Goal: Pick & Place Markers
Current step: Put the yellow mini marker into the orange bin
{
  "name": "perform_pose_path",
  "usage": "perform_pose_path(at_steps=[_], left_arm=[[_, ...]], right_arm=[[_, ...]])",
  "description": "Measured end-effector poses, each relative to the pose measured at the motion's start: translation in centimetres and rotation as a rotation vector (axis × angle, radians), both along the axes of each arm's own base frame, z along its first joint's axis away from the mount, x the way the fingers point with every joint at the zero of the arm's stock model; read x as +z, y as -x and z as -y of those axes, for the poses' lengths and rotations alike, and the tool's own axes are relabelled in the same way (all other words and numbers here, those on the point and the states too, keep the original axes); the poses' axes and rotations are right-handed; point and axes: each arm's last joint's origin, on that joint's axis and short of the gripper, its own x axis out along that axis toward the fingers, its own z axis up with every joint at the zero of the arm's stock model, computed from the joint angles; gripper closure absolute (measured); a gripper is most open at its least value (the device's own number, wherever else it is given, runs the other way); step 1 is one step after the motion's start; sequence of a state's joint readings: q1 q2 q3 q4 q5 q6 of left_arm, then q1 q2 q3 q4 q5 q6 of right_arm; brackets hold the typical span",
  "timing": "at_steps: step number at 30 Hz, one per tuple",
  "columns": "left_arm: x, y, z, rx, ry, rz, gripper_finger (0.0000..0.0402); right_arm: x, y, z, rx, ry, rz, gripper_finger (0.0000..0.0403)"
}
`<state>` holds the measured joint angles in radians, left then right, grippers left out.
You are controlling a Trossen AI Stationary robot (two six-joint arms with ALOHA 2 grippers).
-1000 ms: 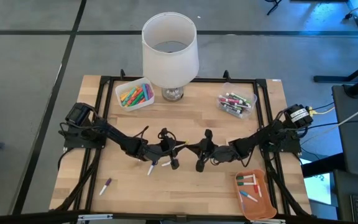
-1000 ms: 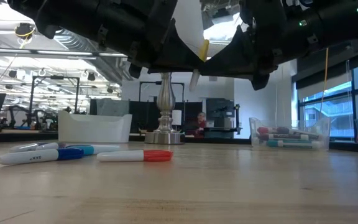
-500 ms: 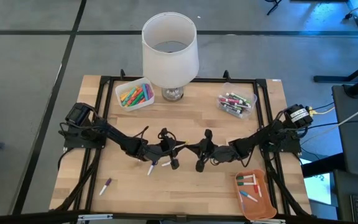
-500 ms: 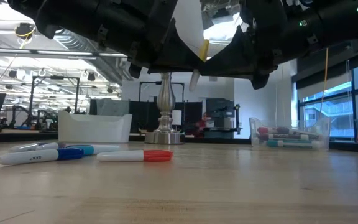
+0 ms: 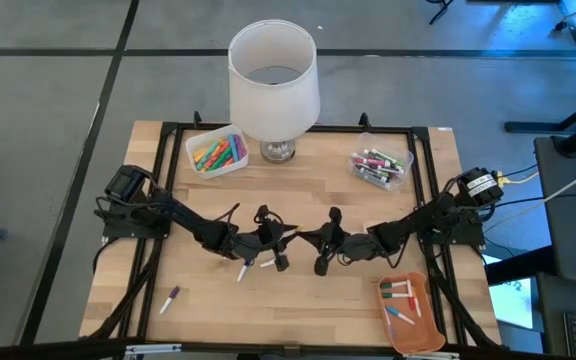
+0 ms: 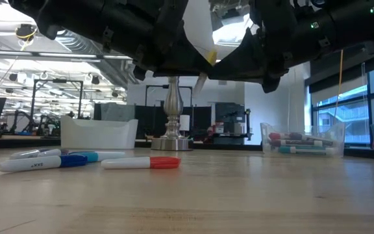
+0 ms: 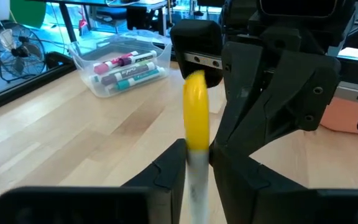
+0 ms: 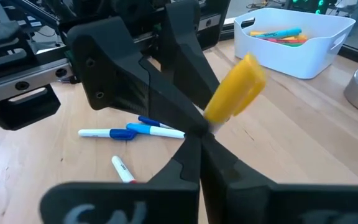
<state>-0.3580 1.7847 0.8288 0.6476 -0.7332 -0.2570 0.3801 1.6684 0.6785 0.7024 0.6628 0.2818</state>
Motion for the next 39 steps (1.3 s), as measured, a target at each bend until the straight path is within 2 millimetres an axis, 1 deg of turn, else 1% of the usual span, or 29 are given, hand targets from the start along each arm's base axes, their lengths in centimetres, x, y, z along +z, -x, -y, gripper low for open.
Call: perform_pose_path(at_steps=[7, 15, 31, 34, 36, 39], left_arm=[[0.0, 0.0, -0.2, 0.004, -0.017, -0.009, 0.03], [-0.3, 0.0, -0.5, 0.031, -0.027, -0.039, 0.0284], [-0.5, 0.0, -0.5, 0.023, -0.032, -0.059, 0.0276], [-0.7, 0.1, -0.5, 0.018, -0.037, -0.075, 0.0276], [-0.7, 0.1, -0.6, 0.025, -0.04, -0.077, 0.0276], [-0.7, 0.1, -0.7, 0.043, -0.046, -0.076, 0.0276]], right_arm=[[-0.1, 0.0, 0.0, 0.0, 0.003, -0.012, 0.0403], [-0.2, 0.0, 0.0, 0.0, 0.007, -0.022, 0.0403], [-0.4, 0.1, 0.0, 0.006, 0.016, -0.046, 0.0403], [-0.6, 0.1, 0.1, 0.085, -0.009, -0.089, 0.0403], [-0.8, -0.1, 0.4, 0.137, -0.067, -0.146, 0.0403], [-1.2, -0.2, 0.9, 0.144, -0.129, -0.244, 0.0403]])
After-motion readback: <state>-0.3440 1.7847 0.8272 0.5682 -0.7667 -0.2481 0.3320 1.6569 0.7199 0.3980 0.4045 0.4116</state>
